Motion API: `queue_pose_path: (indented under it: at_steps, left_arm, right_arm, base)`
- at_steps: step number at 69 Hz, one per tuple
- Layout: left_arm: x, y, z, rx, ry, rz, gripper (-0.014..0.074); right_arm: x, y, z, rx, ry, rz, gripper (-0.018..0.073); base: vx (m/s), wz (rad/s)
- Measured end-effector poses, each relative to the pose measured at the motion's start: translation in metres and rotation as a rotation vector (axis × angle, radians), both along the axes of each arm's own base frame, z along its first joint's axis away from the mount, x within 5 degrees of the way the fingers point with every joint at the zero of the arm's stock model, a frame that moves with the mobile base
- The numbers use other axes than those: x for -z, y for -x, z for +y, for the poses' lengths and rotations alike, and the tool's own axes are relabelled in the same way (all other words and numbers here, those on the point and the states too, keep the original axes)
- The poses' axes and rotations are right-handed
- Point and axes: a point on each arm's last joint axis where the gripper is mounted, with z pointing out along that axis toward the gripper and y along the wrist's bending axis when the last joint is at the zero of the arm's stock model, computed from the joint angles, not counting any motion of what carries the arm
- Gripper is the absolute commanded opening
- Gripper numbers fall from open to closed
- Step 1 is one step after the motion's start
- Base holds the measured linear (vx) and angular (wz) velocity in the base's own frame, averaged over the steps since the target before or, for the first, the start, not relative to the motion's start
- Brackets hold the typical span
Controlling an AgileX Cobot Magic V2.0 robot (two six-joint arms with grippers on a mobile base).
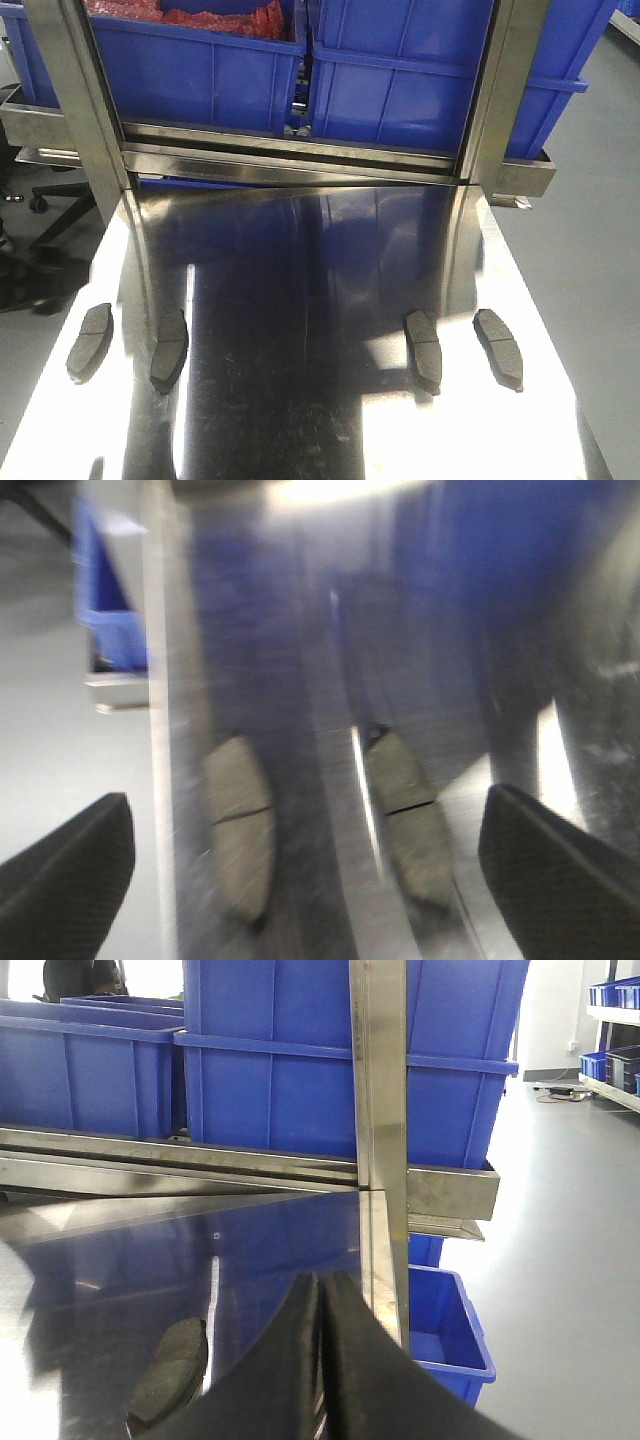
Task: Move and align brake pads A on conveyor
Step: 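Grasp the dark grey brake pad with the left gripper and lift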
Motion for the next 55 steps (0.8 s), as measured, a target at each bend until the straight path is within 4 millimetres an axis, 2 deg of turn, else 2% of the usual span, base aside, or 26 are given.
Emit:
queue_pose_path:
  at_steps: [12,22,32,45,55]
  left_arm:
    - [0.033,-0.049,-0.008,-0.048,-0.012,0.176,0.0635]
    - [0.055,-0.076,-0.007,-0.102,-0.038,0.3,0.0627]
    - [0.076,-0.09,-0.005,-0.118,-0.053,0.4,0.0622]
    - [0.103,-0.093,0.006,-0.162,-0.058,0.518,0.0601]
    - [0.109,-0.094,0.008,-0.165,-0.062,0.544,0.0589]
  right_arm:
    - [0.0,0.0,0.0,0.0,0.0,0.0,-0.001]
    - [0.0,0.0,0.0,0.0,0.0,0.0,-0.001]
    - [0.0,0.0,0.0,0.0,0.0,0.0,-0.001]
    - [0.0,0.0,0.0,0.0,0.0,0.0,-0.001]
    - [0.0,0.0,0.0,0.0,0.0,0.0,-0.001]
  base:
    - [0.0,0.0]
    - [0.0,0.0]
    - [0.0,0.0]
    - [0.0,0.0]
    - [0.0,0.0]
